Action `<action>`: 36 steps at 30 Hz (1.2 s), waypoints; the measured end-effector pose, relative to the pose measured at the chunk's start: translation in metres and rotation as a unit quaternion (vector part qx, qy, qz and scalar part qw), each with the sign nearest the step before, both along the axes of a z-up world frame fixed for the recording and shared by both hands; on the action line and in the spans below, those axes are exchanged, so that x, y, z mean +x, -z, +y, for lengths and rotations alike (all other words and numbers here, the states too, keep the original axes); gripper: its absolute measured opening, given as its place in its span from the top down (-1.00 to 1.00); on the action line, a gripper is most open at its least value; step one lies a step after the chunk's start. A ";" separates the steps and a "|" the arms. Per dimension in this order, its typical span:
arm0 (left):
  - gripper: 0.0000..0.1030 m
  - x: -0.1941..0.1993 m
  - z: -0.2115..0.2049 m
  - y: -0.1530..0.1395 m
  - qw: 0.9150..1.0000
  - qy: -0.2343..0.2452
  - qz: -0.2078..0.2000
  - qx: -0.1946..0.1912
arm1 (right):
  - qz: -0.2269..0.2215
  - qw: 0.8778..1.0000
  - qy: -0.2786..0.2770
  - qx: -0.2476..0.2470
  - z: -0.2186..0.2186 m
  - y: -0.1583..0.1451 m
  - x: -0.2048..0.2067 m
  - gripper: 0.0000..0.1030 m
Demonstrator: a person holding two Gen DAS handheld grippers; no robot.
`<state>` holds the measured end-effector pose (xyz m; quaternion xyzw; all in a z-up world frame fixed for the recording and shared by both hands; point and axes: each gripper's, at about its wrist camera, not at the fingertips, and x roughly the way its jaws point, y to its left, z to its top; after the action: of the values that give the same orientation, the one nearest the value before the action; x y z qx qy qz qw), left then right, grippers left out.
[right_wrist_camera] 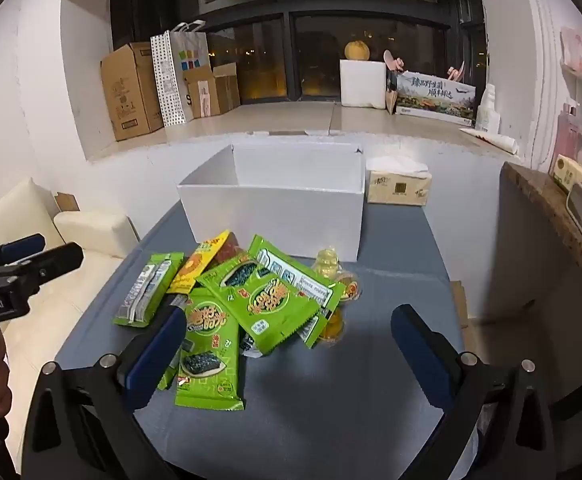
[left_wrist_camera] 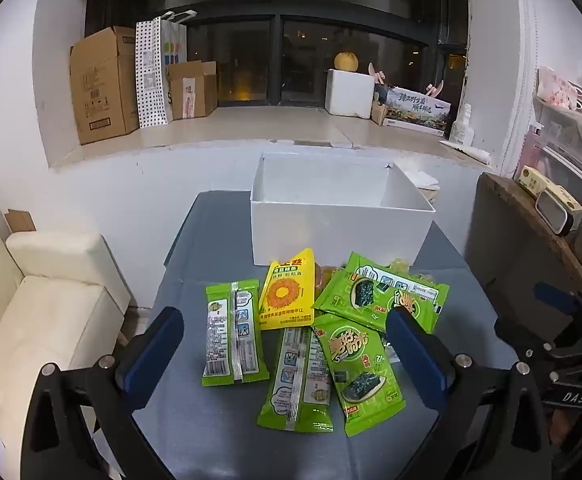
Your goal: Organize snacks
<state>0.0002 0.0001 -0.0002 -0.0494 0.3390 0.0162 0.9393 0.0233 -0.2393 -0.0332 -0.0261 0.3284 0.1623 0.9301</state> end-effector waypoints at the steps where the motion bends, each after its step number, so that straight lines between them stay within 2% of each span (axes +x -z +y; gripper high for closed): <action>1: -1.00 0.000 0.000 0.000 1.000 0.000 0.001 0.000 | 0.000 1.000 0.001 0.000 0.000 0.000 0.000 -1.00; 5: -1.00 0.005 0.006 0.006 1.000 0.005 0.011 -0.003 | 0.005 1.000 -0.003 0.005 0.007 -0.006 0.003 -1.00; 7: -1.00 0.008 0.003 0.000 1.000 0.010 0.015 -0.006 | -0.007 1.000 -0.007 0.022 -0.006 -0.012 -0.003 -1.00; 8: -1.00 0.011 0.006 0.000 1.000 0.012 0.017 -0.010 | -0.005 1.000 -0.007 0.016 -0.003 -0.012 -0.003 -1.00; 12: -1.00 -0.002 -0.008 -0.005 1.000 0.017 0.003 0.013 | 0.001 1.000 -0.013 0.010 0.001 -0.010 -0.005 -1.00; 24: -1.00 0.000 -0.014 -0.003 1.000 0.027 0.005 0.012 | 0.003 1.000 -0.006 0.012 -0.002 -0.012 -0.005 -1.00; 36: -1.00 0.000 -0.013 -0.001 1.000 0.027 0.007 0.010 | 0.016 1.000 -0.024 0.013 0.004 -0.009 -0.006 -1.00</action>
<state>-0.0003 -0.0131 0.0008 -0.0313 0.3466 -0.0052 0.9375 0.0169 -0.2348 -0.0244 -0.0195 0.3402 0.1889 0.9210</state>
